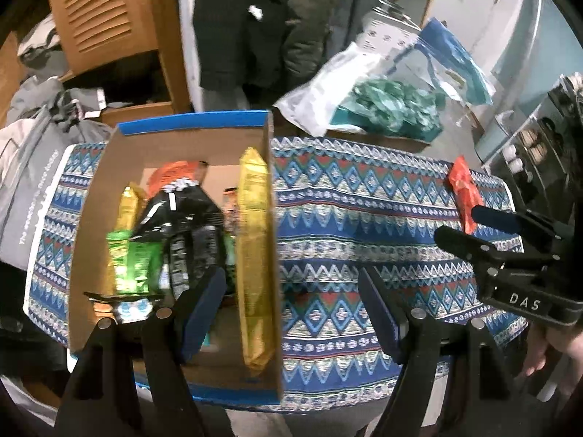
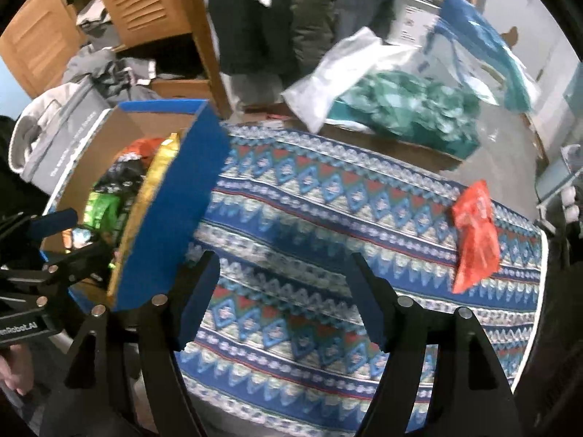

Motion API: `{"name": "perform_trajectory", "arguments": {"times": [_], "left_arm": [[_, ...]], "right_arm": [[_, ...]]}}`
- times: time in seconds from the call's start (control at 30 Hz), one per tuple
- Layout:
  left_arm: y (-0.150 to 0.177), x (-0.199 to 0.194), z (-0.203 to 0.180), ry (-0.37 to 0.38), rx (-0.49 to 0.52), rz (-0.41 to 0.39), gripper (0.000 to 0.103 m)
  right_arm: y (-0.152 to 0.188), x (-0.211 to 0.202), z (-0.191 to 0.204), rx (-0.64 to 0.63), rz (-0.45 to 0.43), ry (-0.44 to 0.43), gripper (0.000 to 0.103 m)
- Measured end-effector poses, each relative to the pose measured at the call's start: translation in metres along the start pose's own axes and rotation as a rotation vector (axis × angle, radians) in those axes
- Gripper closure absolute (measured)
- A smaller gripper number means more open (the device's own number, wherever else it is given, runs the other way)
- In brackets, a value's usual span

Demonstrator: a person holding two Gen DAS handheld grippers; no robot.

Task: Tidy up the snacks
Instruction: 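Open both tools and reach back to the remaining snacks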

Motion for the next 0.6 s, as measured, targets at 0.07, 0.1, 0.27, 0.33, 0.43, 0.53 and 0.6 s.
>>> {"name": "perform_trajectory", "arguments": {"times": [0.07, 0.1, 0.27, 0.33, 0.43, 0.53, 0.6], "left_arm": [[0.000, 0.004, -0.010, 0.004, 0.014, 0.011, 0.026], [0.000, 0.006, -0.015, 0.004, 0.022, 0.015, 0.026], [-0.001, 0.015, -0.034, -0.006, 0.052, 0.030, 0.026], [-0.002, 0.017, -0.041, -0.006, 0.059, 0.032, 0.026], [-0.005, 0.021, -0.052, -0.005, 0.070, 0.039, 0.026], [-0.007, 0.027, -0.062, -0.005, 0.081, 0.047, 0.026], [-0.009, 0.031, -0.069, -0.008, 0.090, 0.051, 0.026]], "right_arm": [[0.004, -0.001, -0.014, 0.015, -0.001, 0.013, 0.031], [0.006, -0.002, -0.021, 0.025, -0.002, 0.018, 0.031], [0.017, -0.001, -0.052, 0.070, 0.004, 0.042, 0.030], [0.021, 0.000, -0.065, 0.084, 0.010, 0.051, 0.029], [0.028, 0.001, -0.080, 0.097, 0.015, 0.069, 0.028], [0.033, 0.003, -0.092, 0.109, 0.019, 0.073, 0.028], [0.038, 0.005, -0.102, 0.119, 0.026, 0.075, 0.028]]}}
Point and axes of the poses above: each gripper's, at about its wrist camera, not at the fingertips, and x roughly the way its jaws point, z to its left, y to its underside, the point moved 6 cm from there along x, roughly the way its jaws point, and after that the axes turned 8 degrees about z, right-handed, at the moved point
